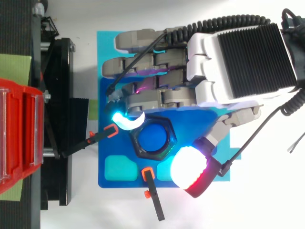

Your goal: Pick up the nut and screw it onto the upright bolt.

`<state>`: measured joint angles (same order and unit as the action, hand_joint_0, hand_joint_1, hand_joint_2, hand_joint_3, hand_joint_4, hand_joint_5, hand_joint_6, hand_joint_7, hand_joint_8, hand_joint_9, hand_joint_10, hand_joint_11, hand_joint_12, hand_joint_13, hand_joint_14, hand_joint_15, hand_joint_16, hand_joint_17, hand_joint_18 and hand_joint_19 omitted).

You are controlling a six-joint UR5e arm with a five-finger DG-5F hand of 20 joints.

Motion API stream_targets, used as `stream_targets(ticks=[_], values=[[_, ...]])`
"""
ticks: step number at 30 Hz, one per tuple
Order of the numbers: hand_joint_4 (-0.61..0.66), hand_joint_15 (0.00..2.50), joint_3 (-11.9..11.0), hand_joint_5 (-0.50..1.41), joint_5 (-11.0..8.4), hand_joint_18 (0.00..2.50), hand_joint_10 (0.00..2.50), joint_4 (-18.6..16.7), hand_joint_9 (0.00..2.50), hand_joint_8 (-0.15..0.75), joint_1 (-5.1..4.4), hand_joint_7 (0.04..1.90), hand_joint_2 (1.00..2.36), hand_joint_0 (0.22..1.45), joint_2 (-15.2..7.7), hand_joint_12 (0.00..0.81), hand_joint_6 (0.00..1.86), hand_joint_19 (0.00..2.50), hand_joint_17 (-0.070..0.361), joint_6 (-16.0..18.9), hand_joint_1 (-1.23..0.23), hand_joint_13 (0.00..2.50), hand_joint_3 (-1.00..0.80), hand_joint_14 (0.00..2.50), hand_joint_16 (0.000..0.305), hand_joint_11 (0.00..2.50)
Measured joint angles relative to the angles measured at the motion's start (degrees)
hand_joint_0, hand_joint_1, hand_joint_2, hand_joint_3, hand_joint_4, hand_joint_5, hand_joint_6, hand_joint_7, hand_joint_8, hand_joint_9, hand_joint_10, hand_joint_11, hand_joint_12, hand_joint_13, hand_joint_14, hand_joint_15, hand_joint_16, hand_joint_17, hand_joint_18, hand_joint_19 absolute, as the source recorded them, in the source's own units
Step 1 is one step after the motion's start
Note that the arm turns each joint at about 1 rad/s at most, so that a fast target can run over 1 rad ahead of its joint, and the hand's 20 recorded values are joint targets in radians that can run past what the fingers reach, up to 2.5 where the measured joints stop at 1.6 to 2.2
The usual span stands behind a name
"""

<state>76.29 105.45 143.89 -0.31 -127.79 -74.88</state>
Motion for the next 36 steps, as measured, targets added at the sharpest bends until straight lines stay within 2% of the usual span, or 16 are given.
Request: stream_targets(ticks=[15,22,30,36], values=[[0.01,0.00,0.00,0.07,1.18,0.48,0.00,0.06,1.14,0.214,1.00,1.38,1.00,0.49,0.00,0.198,0.55,0.00,0.043,-0.04,-0.19,0.66,-0.50,0.00,0.019,0.00],[0.02,0.00,0.00,0.09,1.56,0.61,0.00,0.03,1.36,0.131,1.43,1.38,1.00,0.49,0.00,0.168,0.55,0.00,0.038,0.04,-0.22,0.78,-0.50,0.00,0.017,0.00],[0.04,0.00,0.02,0.10,2.34,0.76,0.00,0.21,1.59,0.092,2.15,1.36,1.00,0.49,0.00,0.140,0.56,0.00,0.034,0.08,-0.24,0.92,-0.50,0.00,0.015,0.05],[0.05,0.00,0.02,0.10,3.42,0.85,0.00,0.29,1.70,0.081,3.03,1.35,1.00,0.49,0.01,0.126,0.56,0.00,0.032,0.08,-0.24,1.01,-0.50,0.00,0.014,0.09]])
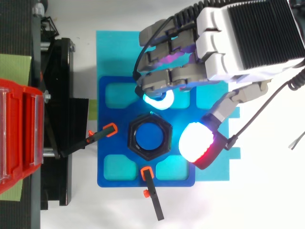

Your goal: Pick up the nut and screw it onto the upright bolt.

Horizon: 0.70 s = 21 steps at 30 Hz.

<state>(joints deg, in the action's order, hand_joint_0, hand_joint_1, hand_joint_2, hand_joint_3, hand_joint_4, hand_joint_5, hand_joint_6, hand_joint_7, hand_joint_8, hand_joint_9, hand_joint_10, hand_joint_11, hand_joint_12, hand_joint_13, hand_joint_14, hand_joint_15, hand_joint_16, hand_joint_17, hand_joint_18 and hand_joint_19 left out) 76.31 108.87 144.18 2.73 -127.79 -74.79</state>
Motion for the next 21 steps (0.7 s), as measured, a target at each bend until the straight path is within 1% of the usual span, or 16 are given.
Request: stream_targets(ticks=[2,6,7,8,9,10,12,13,14,16,18,21], values=[[0.05,0.00,0.00,0.10,0.41,0.87,0.00,0.05,1.71,0.076,0.32,1.35,1.00,0.48,0.01,0.126,0.56,0.00,0.032,0.02,-0.23,1.02,-0.50,0.00,0.014,0.09],[0.04,0.00,-0.11,0.09,1.13,0.86,0.00,0.11,1.71,0.098,0.81,1.35,1.00,0.48,0.05,0.138,0.56,0.00,0.035,0.19,-0.20,1.01,-0.50,0.00,0.015,0.12],[0.03,0.00,-0.26,0.09,1.28,0.78,0.01,0.12,1.64,0.120,0.88,1.41,1.00,0.47,0.06,0.163,0.53,0.00,0.041,0.25,-0.17,0.97,-0.50,0.00,0.018,0.14],[0.04,0.00,-0.49,0.09,1.42,0.76,0.00,0.12,1.62,0.130,0.95,1.43,1.00,0.47,0.05,0.170,0.52,0.00,0.042,0.31,-0.17,0.96,-0.50,0.00,0.019,0.15],[0.06,0.00,-0.88,0.07,1.63,0.73,0.01,0.16,1.57,0.175,1.04,1.42,1.00,0.47,0.04,0.195,0.50,0.00,0.047,0.37,-0.16,0.93,-0.50,0.00,0.021,0.18],[0.05,0.00,-1.28,0.04,1.82,0.71,0.01,0.22,1.54,0.213,1.09,1.35,1.00,0.47,0.03,0.220,0.50,0.00,0.053,0.41,-0.15,0.90,-0.50,0.00,0.024,0.20],[0.08,0.00,-2.44,0.02,2.40,0.70,0.01,0.63,1.51,0.235,1.21,1.30,1.00,0.46,0.03,0.239,0.50,0.00,0.059,0.51,-0.15,0.88,-0.50,0.00,0.026,0.22],[0.12,0.00,-3.04,0.00,2.72,0.68,0.01,0.91,1.48,0.256,1.24,1.22,1.00,0.46,0.04,0.252,0.51,0.00,0.063,0.58,-0.15,0.87,-0.50,0.00,0.028,0.22],[0.15,0.00,-3.75,-0.01,3.10,0.67,0.01,1.30,1.45,0.254,1.26,1.18,1.00,0.46,0.05,0.255,0.51,0.00,0.064,0.68,-0.15,0.86,-0.50,0.00,0.029,0.22],[0.20,0.00,-5.32,-0.04,3.93,0.66,0.01,2.26,1.41,0.270,1.29,1.05,1.00,0.46,0.03,0.267,0.50,0.00,0.067,0.96,-0.15,0.84,-0.50,0.00,0.030,0.22],[0.21,0.00,-7.05,-0.05,4.81,0.65,0.01,3.54,1.39,0.279,1.23,0.99,1.00,0.46,0.01,0.272,0.50,0.00,0.068,1.25,-0.16,0.83,-0.50,0.00,0.030,0.23],[0.21,0.00,-8.77,-0.06,5.55,0.64,0.01,4.94,1.39,0.282,0.97,0.98,1.00,0.46,0.01,0.278,0.50,0.00,0.070,1.43,-0.16,0.82,-0.50,0.00,0.031,0.23]])
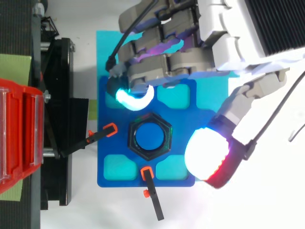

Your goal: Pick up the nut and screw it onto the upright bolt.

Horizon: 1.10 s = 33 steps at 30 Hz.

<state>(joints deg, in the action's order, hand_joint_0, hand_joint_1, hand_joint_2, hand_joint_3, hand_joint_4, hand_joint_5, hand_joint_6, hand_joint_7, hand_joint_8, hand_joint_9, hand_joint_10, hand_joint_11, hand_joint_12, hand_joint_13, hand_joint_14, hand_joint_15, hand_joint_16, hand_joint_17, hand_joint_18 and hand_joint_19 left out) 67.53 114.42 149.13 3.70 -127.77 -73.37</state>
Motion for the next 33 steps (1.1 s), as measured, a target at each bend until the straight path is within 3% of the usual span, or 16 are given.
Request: stream_targets(ticks=[5,8,11,12,16,18,22,33], values=[[0.20,0.00,-0.62,-0.08,-0.07,0.61,0.01,0.66,1.36,0.270,-0.76,0.95,1.00,0.46,-0.02,0.292,0.50,0.00,0.077,-0.32,-0.17,0.79,-0.50,0.00,0.034,0.24],[0.14,0.00,0.09,-0.12,-0.83,0.56,0.01,0.66,1.21,0.268,-1.64,0.86,1.00,0.45,-0.02,0.304,0.50,0.00,0.081,-1.04,-0.19,0.71,-0.50,0.00,0.036,0.19],[0.09,0.00,1.94,-0.16,-2.39,0.44,0.00,-0.13,0.94,0.251,-2.63,0.74,1.00,0.45,-0.03,0.326,0.50,0.00,0.087,-2.25,-0.21,0.55,-0.50,0.00,0.039,0.07],[0.08,0.00,2.68,-0.18,-3.01,0.30,0.00,-0.69,0.82,0.251,-2.94,0.70,1.00,0.44,-0.02,0.329,0.50,0.00,0.091,-2.57,-0.22,0.46,-0.50,0.00,0.040,0.00],[0.05,0.00,4.87,-0.21,-4.67,0.00,0.00,-4.15,0.43,0.231,-3.66,0.62,1.00,0.43,-0.02,0.355,0.50,0.00,0.101,-2.90,-0.22,0.15,-0.50,0.00,0.045,0.00],[0.04,0.00,5.75,-0.22,-5.01,0.00,0.00,-5.82,0.31,0.218,-3.88,0.61,1.00,0.42,-0.02,0.351,0.50,0.00,0.103,-3.09,-0.20,0.02,-0.50,0.00,0.046,0.00],[0.02,0.00,6.47,-0.23,-5.24,0.00,0.00,-7.10,0.11,0.190,-4.02,0.58,1.00,0.41,-0.04,0.363,0.50,0.00,0.112,-3.42,-0.17,0.00,-0.50,0.00,0.050,0.00],[0.01,0.00,9.21,-0.24,-6.19,0.00,0.00,-8.33,0.00,0.167,-4.06,0.57,1.00,0.42,-0.08,0.349,0.50,0.00,0.115,-4.39,-0.03,0.00,-0.50,0.00,0.051,0.00]])
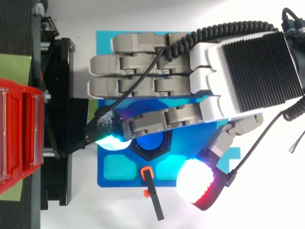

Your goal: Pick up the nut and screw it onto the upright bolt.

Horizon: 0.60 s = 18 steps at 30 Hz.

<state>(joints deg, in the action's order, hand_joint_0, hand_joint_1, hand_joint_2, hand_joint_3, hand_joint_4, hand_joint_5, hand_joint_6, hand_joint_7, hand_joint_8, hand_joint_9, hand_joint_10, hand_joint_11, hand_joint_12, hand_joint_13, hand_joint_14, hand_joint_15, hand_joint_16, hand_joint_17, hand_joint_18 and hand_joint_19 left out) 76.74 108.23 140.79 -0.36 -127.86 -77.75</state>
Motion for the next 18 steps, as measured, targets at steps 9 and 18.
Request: stream_targets(ticks=[9,18], values=[[0.04,0.00,0.49,-0.23,-0.20,0.00,0.00,-0.60,0.00,0.178,0.28,0.59,1.00,0.42,0.00,0.349,0.50,0.00,0.115,-0.23,-0.02,0.00,-0.50,0.00,0.051,0.00],[0.06,0.00,0.52,-0.20,-0.21,0.00,0.00,-0.58,0.00,0.186,0.44,0.65,1.00,0.42,-0.02,0.349,0.50,0.00,0.114,-0.29,-0.02,0.00,-0.50,0.00,0.050,0.00]])
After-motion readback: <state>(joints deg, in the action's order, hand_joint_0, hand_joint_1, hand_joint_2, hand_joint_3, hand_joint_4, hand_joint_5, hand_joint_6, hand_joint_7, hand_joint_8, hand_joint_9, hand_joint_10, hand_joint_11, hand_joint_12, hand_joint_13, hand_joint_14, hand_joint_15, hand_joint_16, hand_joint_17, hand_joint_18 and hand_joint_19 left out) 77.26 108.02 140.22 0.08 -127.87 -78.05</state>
